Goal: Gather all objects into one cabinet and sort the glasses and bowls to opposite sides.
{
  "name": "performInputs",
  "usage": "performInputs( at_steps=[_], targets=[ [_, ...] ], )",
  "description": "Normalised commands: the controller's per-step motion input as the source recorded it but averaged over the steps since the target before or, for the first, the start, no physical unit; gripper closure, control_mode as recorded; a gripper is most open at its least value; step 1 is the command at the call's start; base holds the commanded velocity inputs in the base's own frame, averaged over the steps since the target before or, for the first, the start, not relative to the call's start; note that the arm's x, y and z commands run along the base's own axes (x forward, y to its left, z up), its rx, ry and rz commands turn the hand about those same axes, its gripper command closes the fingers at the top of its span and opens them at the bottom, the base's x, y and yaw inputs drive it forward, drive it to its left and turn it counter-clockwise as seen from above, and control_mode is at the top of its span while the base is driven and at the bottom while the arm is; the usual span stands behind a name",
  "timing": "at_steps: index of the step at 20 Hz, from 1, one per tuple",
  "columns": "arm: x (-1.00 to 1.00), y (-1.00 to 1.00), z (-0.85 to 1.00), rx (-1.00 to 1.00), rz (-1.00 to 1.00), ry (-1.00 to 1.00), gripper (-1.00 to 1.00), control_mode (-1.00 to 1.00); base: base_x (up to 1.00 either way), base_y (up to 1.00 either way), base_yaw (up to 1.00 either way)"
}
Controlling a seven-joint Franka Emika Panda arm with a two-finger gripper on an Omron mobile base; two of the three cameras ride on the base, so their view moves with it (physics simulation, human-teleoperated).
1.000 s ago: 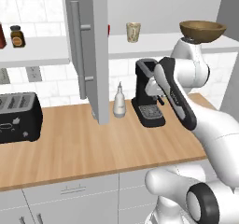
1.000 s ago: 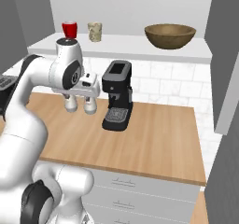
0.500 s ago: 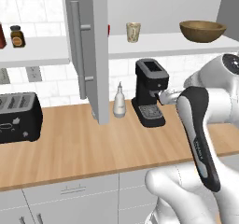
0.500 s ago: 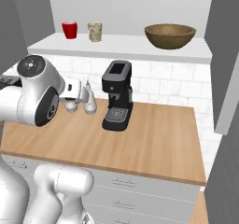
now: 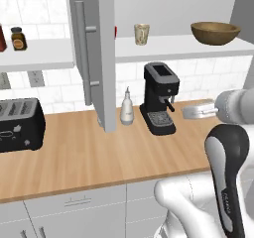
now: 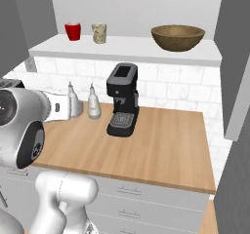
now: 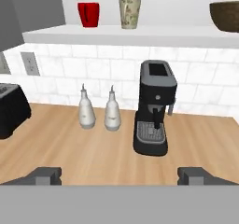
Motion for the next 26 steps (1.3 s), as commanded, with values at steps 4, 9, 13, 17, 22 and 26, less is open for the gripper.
performInputs(
  at_steps=[4, 9, 13, 17, 22, 26],
  targets=[
    [-0.45, -0.02, 0.33, 0.24, 0.0, -0.04, -1.0, -1.0, 0.0, 0.0, 0.0],
    [-0.36, -0.01, 0.29, 0.3, 0.0, 0.0, -1.0, -1.0, 0.0, 0.0, 0.0],
    [-0.01, 0.0, 0.0, 0.03, 0.0, 0.0, -1.0, -1.0, 0.0, 0.0, 0.0],
    [-0.04, 0.0, 0.0, 0.1, -0.05, 0.0, -1.0, -1.0, 0.0, 0.0, 0.0],
    [0.0, 0.0, 0.0, 0.0, 0.0, 0.0, -1.0, 1.0, -0.14, 0.0, 0.0],
    [0.0, 0.0, 0.0, 0.0, 0.0, 0.0, -1.0, 1.0, -0.54, 0.0, 0.0]
  ],
)
